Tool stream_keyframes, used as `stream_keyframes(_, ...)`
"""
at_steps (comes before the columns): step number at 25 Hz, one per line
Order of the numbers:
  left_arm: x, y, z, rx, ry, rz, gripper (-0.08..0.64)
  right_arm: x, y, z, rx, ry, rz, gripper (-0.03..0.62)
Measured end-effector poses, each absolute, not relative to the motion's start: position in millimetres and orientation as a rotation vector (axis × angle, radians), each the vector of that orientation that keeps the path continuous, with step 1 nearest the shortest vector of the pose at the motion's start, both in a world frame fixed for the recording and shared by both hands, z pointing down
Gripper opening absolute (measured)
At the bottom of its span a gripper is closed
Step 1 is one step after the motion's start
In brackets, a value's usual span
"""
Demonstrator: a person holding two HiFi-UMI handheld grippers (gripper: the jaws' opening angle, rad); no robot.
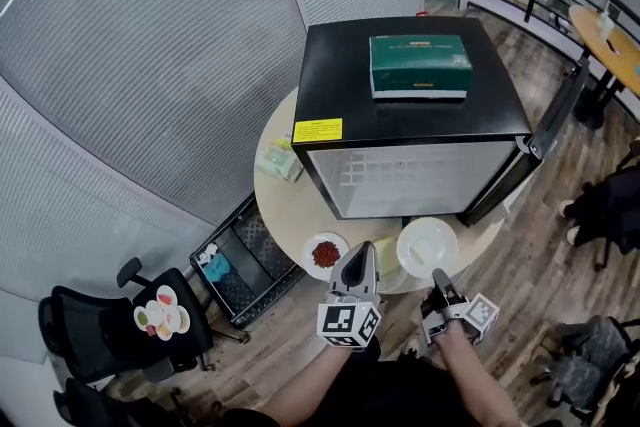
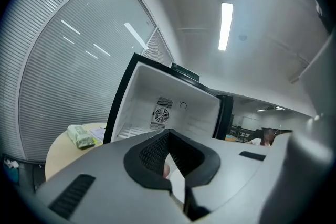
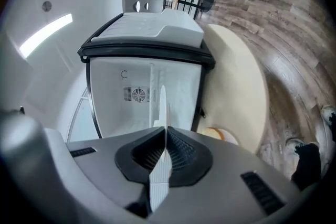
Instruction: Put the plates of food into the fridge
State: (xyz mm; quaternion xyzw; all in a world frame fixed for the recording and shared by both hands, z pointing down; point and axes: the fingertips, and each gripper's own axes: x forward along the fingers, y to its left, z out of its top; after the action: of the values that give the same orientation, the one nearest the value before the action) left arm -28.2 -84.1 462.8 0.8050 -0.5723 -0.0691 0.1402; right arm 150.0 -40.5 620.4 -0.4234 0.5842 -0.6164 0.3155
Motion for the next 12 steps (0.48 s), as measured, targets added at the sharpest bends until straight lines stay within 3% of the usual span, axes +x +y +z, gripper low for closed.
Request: stream_keyframes(12,-59.5,-131.2,421.1,2.356,-1.710,-0.273,0.004,70.2,-186.9,527.9,-1.012,1.664,-1.570,0.017)
